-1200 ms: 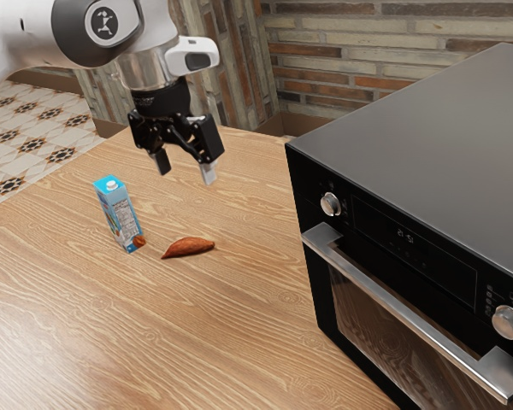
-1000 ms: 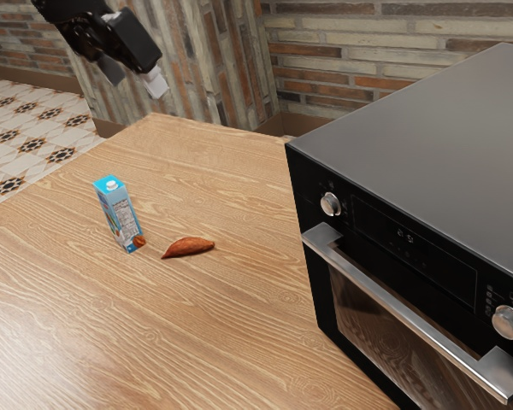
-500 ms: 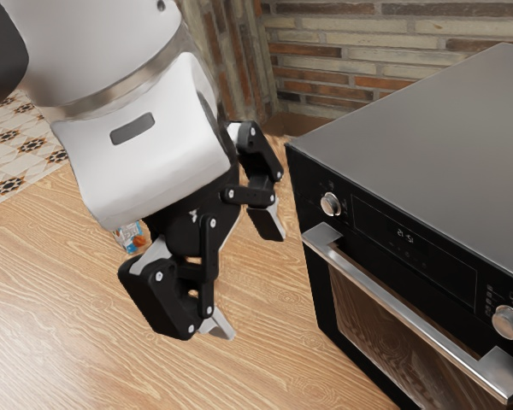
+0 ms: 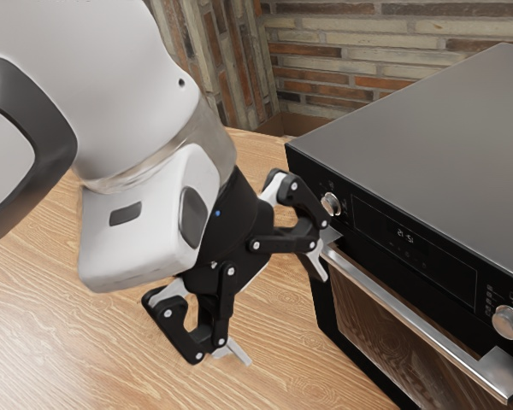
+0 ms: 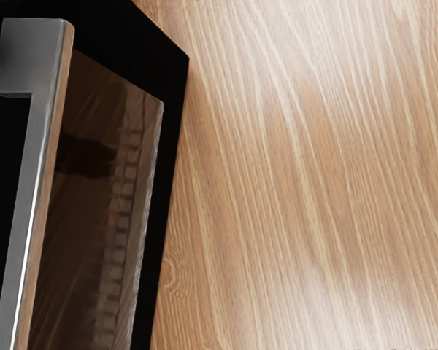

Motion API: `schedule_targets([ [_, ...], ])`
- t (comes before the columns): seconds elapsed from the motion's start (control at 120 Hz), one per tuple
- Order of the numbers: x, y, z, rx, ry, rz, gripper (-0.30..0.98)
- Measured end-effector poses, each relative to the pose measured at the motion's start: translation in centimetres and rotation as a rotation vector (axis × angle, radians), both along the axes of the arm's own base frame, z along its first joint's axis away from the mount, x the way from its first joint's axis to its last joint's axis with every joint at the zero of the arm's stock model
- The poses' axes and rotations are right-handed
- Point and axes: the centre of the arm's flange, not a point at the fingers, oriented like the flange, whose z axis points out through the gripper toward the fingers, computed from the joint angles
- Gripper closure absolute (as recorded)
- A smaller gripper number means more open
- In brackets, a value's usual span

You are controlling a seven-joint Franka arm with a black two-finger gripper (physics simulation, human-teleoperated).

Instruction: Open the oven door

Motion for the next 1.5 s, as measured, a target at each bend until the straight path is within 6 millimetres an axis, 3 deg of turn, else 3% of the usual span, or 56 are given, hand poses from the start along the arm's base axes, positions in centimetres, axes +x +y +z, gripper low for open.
schedule_targets([
  [0.2, 1.1, 0.0, -2.4, 0.018, 0.008, -0.083, 0.0],
  [0.4, 2.2, -0.1, -3.2, -0.007, 0.002, -0.097, 0.0],
  [0.7, 6.0, -0.3, -5.8, -0.089, 0.066, -0.095, 0.0],
  [1.0, 8.1, 0.1, -7.0, -0.113, 0.085, -0.088, 0.0],
  [1.5, 8.6, 0.2, -6.9, -0.059, 0.014, -0.092, 0.0],
])
